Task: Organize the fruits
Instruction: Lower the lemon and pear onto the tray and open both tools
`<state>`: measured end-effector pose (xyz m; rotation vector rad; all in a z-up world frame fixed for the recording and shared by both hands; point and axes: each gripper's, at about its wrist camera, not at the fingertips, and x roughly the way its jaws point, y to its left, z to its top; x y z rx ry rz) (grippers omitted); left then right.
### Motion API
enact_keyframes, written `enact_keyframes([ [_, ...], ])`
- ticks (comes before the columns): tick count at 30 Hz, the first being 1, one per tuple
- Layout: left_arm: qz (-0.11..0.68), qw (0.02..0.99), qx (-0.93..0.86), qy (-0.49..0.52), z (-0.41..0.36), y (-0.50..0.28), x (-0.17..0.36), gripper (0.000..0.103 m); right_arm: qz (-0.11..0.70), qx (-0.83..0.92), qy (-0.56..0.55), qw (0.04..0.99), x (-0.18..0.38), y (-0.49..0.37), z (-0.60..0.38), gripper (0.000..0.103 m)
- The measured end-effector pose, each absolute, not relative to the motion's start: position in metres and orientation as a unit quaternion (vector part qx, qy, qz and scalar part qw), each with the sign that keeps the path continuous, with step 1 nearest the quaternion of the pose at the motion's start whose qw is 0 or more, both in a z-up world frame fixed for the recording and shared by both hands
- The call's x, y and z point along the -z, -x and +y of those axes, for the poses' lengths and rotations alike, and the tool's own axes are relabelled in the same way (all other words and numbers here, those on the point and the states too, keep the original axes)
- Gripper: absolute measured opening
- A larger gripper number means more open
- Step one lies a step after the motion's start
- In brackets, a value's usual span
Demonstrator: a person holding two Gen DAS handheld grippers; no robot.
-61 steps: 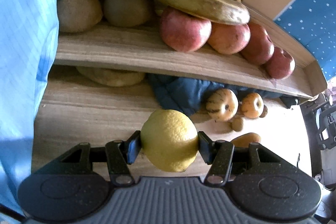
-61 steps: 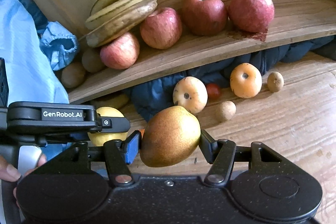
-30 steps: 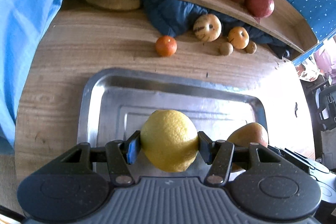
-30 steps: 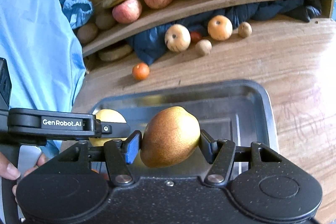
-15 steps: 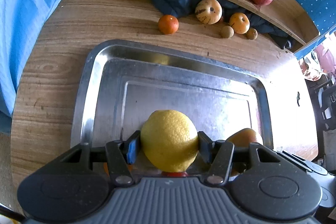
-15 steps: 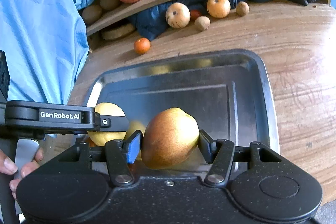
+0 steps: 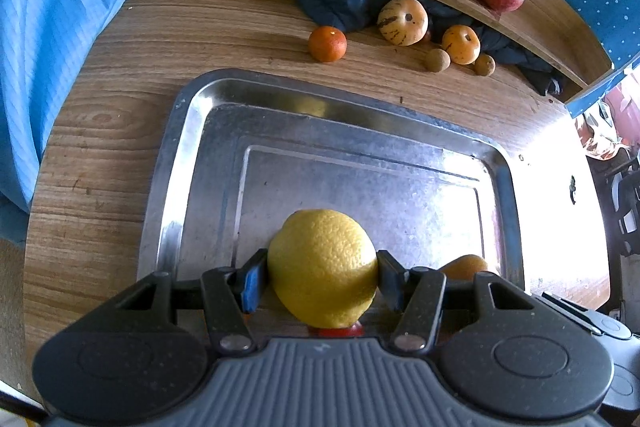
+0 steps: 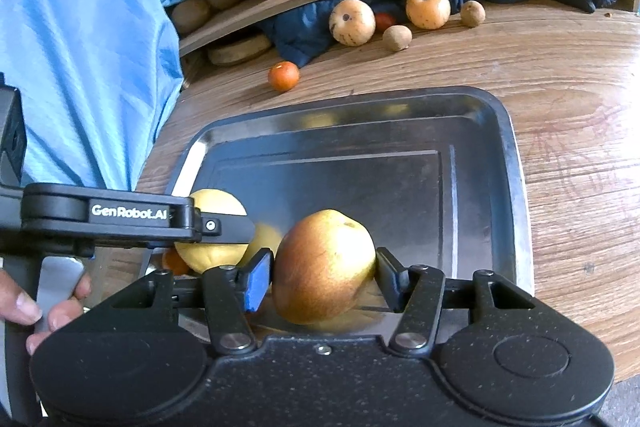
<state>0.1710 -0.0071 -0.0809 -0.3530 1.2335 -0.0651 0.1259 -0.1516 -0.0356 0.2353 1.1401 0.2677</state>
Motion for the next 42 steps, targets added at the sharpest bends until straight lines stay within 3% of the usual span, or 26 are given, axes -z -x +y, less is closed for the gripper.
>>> enact_keyframes([
  [26, 0.577, 0.802, 0.026, 0.155, -0.011, -0.170, 0.078, 0.061, 0.548, -0.127, -0.111, 0.819, 0.035, -0.122, -0.152, 0.059],
  [42, 0.568, 0.810, 0.027, 0.142, -0.013, -0.158, 0.063, 0.072, 0.557, -0.123, -0.087, 0.817, 0.030, -0.111, -0.152, 0.067],
])
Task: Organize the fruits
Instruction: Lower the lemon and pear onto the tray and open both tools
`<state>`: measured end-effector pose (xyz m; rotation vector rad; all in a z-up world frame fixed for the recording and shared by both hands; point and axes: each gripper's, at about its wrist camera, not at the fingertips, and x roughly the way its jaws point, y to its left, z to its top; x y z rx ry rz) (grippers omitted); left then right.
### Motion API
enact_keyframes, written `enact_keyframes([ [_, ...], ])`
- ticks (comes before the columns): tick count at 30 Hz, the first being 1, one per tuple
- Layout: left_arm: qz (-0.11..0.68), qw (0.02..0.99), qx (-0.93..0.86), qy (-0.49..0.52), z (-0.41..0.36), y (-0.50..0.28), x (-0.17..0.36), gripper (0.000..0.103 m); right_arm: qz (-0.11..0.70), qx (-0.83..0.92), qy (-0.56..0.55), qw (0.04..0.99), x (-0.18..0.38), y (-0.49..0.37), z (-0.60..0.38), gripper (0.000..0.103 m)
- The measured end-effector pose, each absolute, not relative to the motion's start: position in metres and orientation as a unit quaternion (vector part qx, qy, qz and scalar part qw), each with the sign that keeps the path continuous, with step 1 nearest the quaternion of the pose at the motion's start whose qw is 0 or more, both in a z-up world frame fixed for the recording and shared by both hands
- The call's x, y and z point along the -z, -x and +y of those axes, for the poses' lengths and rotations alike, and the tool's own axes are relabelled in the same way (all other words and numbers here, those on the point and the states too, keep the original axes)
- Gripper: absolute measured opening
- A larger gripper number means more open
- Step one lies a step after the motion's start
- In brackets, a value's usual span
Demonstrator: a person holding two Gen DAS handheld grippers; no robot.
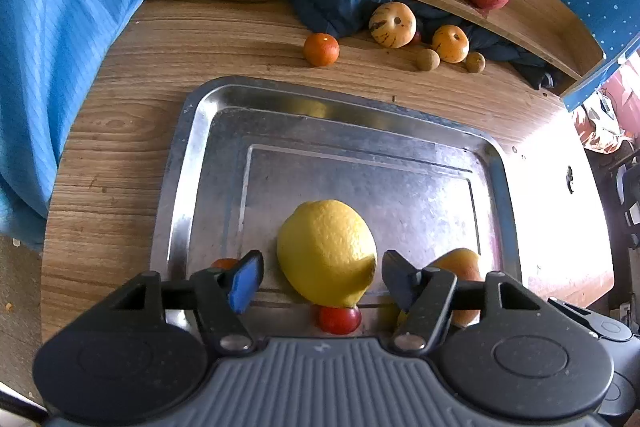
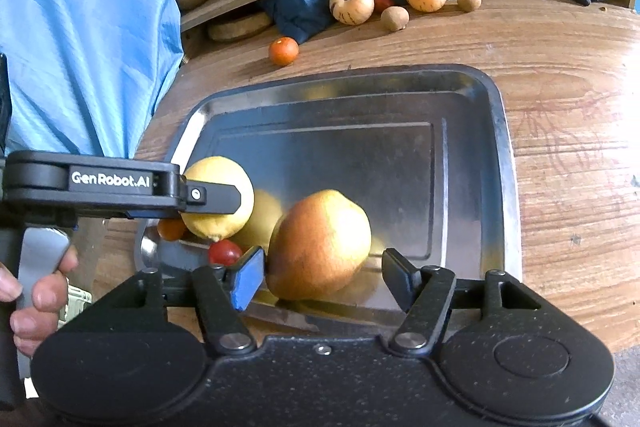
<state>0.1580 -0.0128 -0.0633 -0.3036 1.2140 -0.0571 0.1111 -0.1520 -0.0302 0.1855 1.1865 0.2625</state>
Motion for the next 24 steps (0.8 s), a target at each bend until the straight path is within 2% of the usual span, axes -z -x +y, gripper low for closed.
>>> enact_keyframes([
  [8, 0.572, 0.809, 0.035, 0.130, -0.013, -0.145, 0.054, 0.082, 0.552, -0.126, -0.081, 0.820, 0.023, -0.103, -0.155, 0.080],
  [13, 0.585, 0.801, 0.046, 0.116, -0.011, -0.133, 0.047, 0.092, 0.548, -0.131, -0.067, 0.823, 0.015, -0.100, -0.152, 0.090],
  [17, 0.604, 0.790, 0.042, 0.102, -0.008, -0.124, 0.048, 0.094, 0.550, -0.139, -0.045, 0.823, 0.009, -0.098, -0.146, 0.097],
  [24, 0.644, 0.760, 0.042, 0.079, -0.003, -0.117, 0.057, 0.101, 0.563, -0.136, 0.000, 0.815, 0.005, -0.093, -0.140, 0.102],
])
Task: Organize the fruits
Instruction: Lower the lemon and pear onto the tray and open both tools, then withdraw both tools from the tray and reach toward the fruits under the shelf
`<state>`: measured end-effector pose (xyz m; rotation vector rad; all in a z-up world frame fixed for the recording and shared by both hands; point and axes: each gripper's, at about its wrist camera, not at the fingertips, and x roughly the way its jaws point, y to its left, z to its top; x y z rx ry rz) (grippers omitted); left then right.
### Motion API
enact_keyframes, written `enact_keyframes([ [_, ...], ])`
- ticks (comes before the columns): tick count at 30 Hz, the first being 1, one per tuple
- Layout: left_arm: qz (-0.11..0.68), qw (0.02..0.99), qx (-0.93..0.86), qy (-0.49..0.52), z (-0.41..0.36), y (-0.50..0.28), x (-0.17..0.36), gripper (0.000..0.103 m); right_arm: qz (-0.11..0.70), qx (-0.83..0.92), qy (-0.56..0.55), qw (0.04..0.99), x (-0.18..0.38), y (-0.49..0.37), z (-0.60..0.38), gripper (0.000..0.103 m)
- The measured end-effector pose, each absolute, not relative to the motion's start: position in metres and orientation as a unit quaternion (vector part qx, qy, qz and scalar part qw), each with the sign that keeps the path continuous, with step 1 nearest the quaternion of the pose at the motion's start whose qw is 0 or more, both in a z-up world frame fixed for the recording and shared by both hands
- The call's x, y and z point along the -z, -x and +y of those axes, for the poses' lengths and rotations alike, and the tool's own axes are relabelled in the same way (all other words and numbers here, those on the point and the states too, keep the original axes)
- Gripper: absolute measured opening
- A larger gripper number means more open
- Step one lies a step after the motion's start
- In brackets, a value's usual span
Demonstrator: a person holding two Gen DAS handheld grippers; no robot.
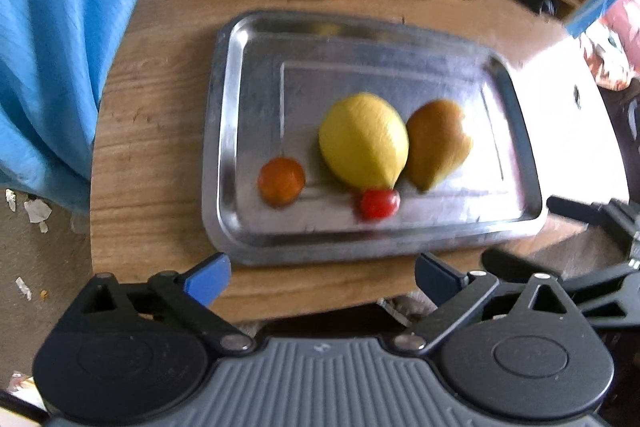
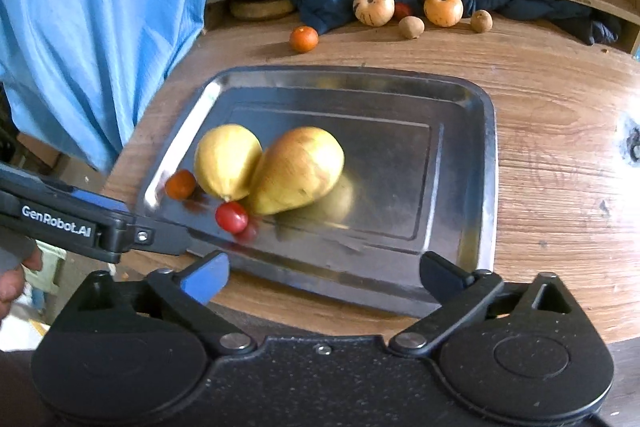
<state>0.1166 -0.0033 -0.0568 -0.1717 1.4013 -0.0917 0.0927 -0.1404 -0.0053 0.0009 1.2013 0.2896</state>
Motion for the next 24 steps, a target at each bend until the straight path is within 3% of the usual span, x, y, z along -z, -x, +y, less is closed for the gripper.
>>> enact_keyframes([
  [24, 0.663, 0.748, 0.013, 0.018, 0.017, -0.149, 0.052, 0.102, 0.583, -0.081, 0.031, 0.808, 0.006, -0.119, -0.150, 0.102],
])
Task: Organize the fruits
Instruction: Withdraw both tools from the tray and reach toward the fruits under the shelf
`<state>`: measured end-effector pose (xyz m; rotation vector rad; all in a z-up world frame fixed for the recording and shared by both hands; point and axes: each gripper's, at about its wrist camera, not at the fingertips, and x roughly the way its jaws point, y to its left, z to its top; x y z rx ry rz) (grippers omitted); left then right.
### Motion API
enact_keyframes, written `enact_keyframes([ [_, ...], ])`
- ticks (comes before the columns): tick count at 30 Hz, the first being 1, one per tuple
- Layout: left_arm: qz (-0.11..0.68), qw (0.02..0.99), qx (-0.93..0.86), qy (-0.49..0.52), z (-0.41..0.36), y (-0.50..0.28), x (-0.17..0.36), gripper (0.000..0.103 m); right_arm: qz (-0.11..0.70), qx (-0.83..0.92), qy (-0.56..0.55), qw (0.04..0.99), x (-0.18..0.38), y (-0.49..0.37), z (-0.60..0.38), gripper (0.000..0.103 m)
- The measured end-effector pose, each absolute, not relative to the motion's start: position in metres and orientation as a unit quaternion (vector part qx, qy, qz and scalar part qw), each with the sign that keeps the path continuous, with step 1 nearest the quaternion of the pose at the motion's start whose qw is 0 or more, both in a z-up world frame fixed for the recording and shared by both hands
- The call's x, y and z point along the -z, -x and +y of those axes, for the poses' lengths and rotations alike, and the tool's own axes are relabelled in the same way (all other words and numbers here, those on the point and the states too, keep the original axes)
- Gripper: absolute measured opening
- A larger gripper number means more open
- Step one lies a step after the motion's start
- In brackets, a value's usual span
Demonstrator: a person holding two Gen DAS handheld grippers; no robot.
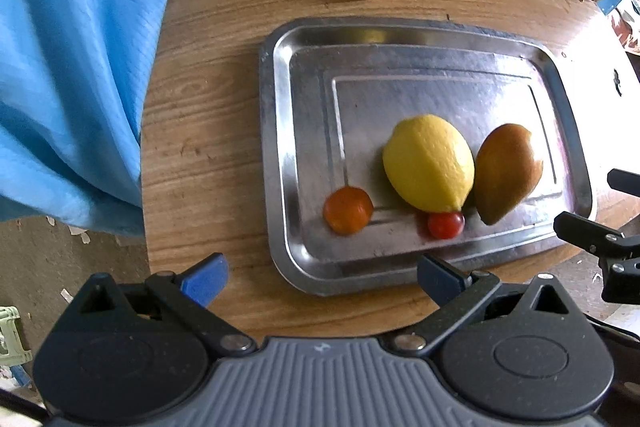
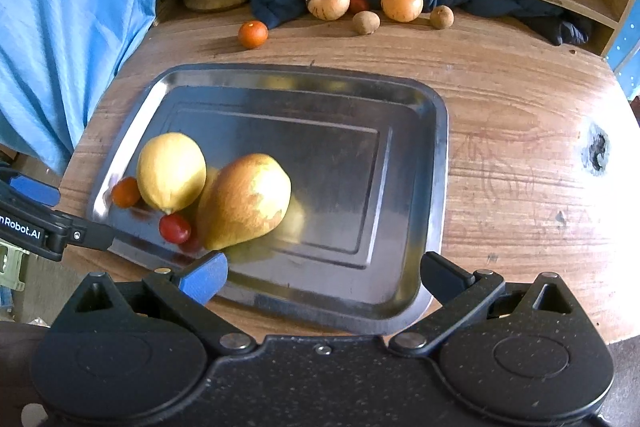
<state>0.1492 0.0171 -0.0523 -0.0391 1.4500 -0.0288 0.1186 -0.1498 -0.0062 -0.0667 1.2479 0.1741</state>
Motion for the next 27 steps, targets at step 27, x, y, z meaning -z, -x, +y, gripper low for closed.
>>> enact_keyframes([
  [27, 0.647, 0.762, 0.015, 0.023, 0.031, -0.201, 0.049, 0.102, 0.570, -0.069, 0.020, 0.818, 0.012, -0.155, -0.145, 0.102],
])
